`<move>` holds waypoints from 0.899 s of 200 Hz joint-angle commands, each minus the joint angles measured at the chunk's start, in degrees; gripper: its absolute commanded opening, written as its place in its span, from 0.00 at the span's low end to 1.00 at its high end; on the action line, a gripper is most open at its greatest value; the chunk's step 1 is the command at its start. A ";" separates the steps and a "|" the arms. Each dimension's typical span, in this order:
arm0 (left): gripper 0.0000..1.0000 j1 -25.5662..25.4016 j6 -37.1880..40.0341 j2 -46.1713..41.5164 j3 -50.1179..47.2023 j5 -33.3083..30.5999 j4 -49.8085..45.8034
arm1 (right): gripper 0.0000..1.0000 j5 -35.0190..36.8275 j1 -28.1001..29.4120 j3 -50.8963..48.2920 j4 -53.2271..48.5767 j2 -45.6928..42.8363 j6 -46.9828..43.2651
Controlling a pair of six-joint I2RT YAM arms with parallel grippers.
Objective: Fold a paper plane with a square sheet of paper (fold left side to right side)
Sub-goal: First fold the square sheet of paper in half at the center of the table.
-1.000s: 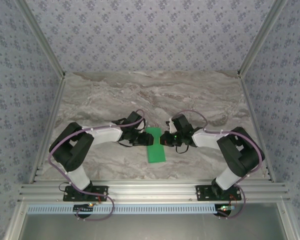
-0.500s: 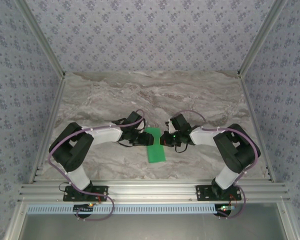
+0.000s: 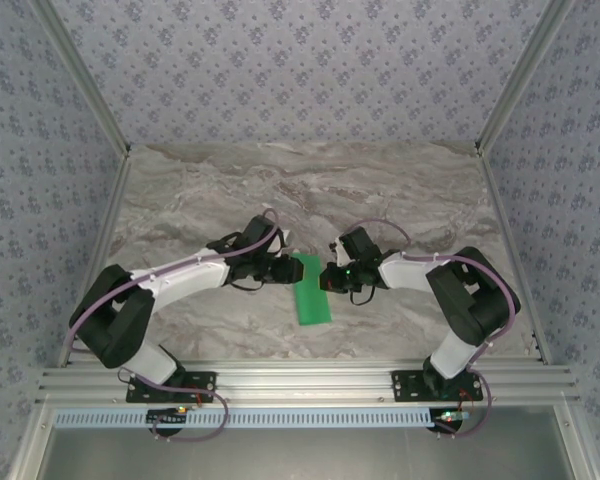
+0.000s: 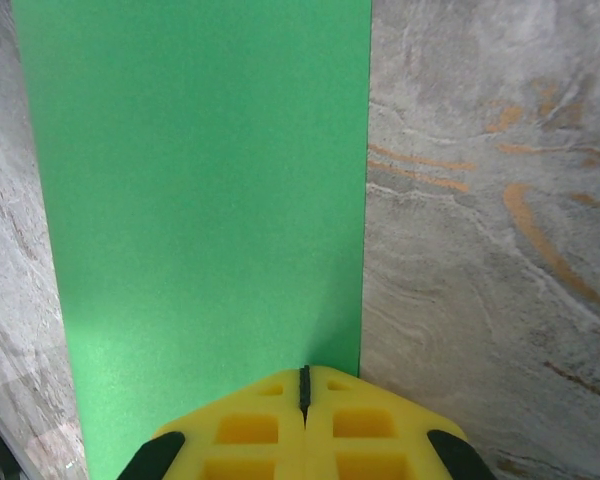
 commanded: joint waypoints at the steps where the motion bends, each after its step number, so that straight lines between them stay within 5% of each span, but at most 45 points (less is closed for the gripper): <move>1: 0.29 0.01 -1.67 1.97 -0.95 7.19 6.07 | 0.00 4.66 0.59 -0.61 -5.90 3.08 -1.34; 57: 0.26 -0.83 -3.61 8.78 -0.32 11.91 12.42 | 0.01 5.06 0.82 -0.23 -7.00 2.94 -1.77; 180: 0.25 -0.91 -1.78 13.37 -3.75 6.27 9.34 | 0.01 7.17 1.07 1.29 -11.30 3.43 -3.84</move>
